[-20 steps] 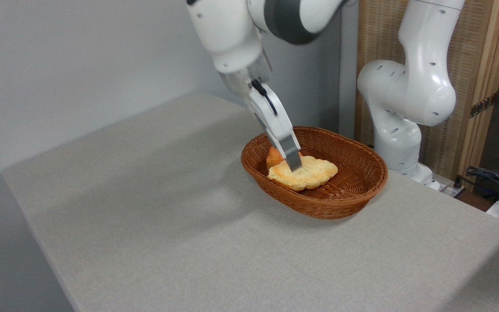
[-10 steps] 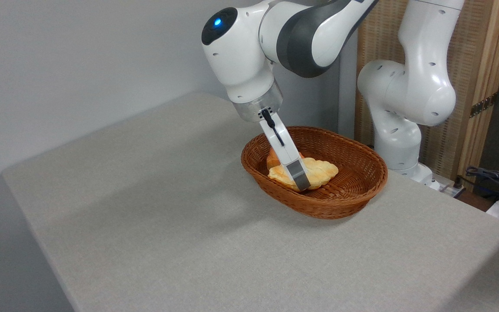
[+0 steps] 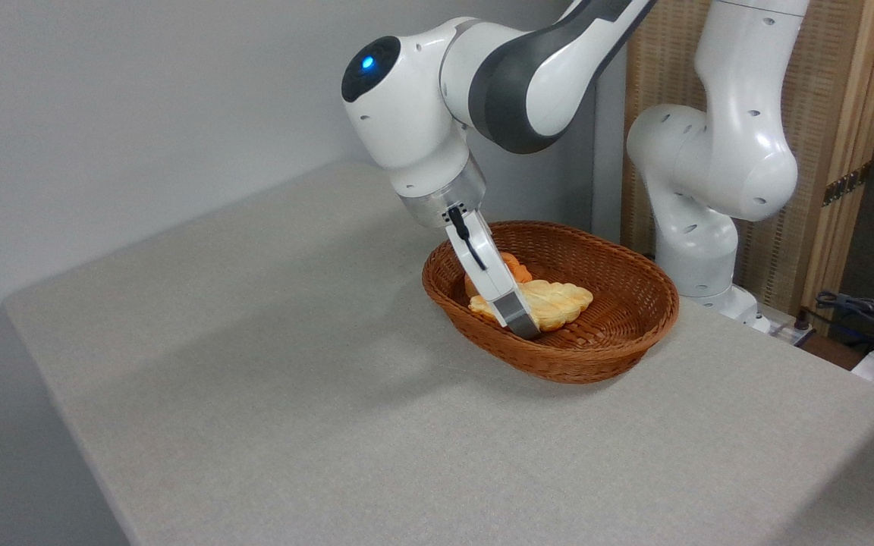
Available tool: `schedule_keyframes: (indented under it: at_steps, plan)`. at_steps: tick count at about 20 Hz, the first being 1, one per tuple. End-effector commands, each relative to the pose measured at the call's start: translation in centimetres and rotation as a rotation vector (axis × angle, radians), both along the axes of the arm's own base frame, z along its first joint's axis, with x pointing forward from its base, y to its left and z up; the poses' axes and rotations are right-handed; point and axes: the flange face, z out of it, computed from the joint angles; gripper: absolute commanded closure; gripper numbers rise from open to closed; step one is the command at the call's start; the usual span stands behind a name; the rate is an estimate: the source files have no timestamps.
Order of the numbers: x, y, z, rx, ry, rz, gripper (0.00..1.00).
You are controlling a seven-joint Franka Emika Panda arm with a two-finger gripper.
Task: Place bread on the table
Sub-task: 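Close the gripper on the edge of the pale flat bread, then lift the flat bread up and out over the basket rim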
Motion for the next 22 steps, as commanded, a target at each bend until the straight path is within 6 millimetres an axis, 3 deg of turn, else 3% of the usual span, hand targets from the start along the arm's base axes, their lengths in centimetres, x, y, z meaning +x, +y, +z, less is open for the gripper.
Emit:
schedule_keyframes:
  at_steps: [1, 6, 9, 17, 22]
  plan:
    - [0.2, 0.1, 0.0, 0.000, -0.015, -0.026, 0.61]
    - [0.2, 0.0, 0.2, -0.002, -0.013, -0.025, 0.61]
    - [-0.2, -0.5, 1.3, 0.001, -0.006, -0.042, 0.61]
    - [0.4, -1.7, 9.2, -0.039, 0.006, -0.059, 0.59]
    - [4.1, -3.0, 12.2, -0.109, -0.104, 0.001, 0.59]
